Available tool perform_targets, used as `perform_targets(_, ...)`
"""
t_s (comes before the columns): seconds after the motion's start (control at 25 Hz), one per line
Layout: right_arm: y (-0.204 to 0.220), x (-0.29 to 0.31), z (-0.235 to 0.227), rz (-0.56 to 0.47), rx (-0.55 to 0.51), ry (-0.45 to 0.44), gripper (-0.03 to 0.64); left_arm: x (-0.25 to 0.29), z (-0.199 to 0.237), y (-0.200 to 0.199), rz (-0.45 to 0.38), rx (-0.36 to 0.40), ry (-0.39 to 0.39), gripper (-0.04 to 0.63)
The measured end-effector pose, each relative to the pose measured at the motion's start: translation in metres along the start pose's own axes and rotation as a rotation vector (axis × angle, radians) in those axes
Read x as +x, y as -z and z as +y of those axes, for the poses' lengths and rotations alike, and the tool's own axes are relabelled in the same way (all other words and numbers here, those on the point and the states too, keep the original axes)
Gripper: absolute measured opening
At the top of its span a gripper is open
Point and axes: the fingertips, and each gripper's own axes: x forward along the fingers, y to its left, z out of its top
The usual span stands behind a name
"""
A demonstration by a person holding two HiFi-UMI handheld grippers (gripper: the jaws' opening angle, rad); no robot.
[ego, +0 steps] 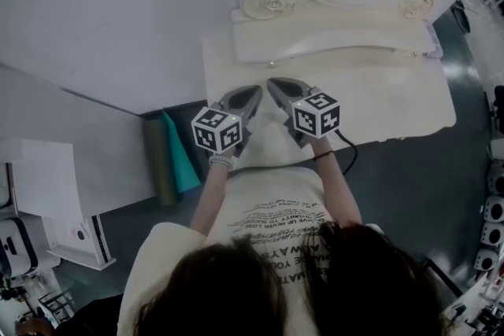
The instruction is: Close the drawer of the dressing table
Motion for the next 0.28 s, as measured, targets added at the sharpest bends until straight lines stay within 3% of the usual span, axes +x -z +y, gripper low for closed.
perform_targets(0.28, 0.0030, -0.0015, -0.0019, 0.005, 0.008, -0.011, 0.003, 0.0003, 0.0007, 0.0028, 0.006, -0.003, -0.004, -0.008)
